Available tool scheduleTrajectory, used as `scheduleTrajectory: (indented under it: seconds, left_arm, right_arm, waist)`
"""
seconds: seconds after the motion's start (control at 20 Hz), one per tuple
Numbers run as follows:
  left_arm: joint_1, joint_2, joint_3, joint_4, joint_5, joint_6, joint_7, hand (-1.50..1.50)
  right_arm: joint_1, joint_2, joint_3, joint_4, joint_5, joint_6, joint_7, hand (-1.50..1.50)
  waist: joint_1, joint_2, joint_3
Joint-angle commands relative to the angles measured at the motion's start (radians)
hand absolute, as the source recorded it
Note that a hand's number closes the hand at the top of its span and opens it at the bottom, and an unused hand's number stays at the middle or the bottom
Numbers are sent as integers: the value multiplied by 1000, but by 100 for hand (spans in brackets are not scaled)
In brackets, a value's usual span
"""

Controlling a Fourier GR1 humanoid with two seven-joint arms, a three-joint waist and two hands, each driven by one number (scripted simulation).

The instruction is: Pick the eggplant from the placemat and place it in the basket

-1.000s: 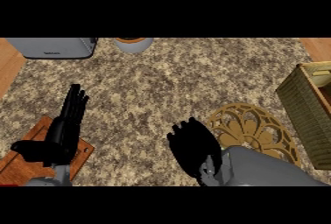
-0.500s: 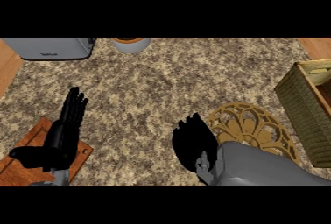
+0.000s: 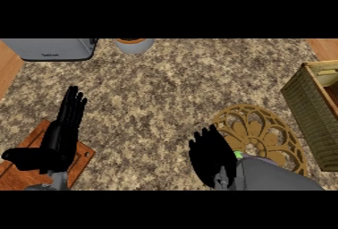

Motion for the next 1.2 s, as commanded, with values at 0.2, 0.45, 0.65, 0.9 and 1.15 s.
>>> scheduleTrajectory:
  seconds: [0.2, 0.45, 0.65, 0.9, 1.15]
  left_arm:
    - [42, -8, 13, -11, 2, -32, -32, 0]
    - [50, -37, -32, -45, -50, -1, -4, 0]
    - [24, -31, 6, -22, -30, -24, -5, 0]
    - [-1, -31, 28, -31, -39, -39, 17, 0]
    - [-27, -40, 25, -62, -53, -30, 105, 0]
  right_arm:
    - [108, 14, 12, -30, 134, 47, 113, -150]
    - [143, -35, -26, -77, 208, 80, 47, -150]
    - [226, -9, 38, -31, 351, 2, -9, -150]
    - [225, 7, -50, 3, 413, 60, -95, -150]
    - [315, 58, -26, -6, 505, 87, -60, -150]
  waist:
    - [15, 4, 1]
    - [17, 4, 2]
    - [19, 7, 2]
    - [19, 7, 2]
    - [16, 6, 2]
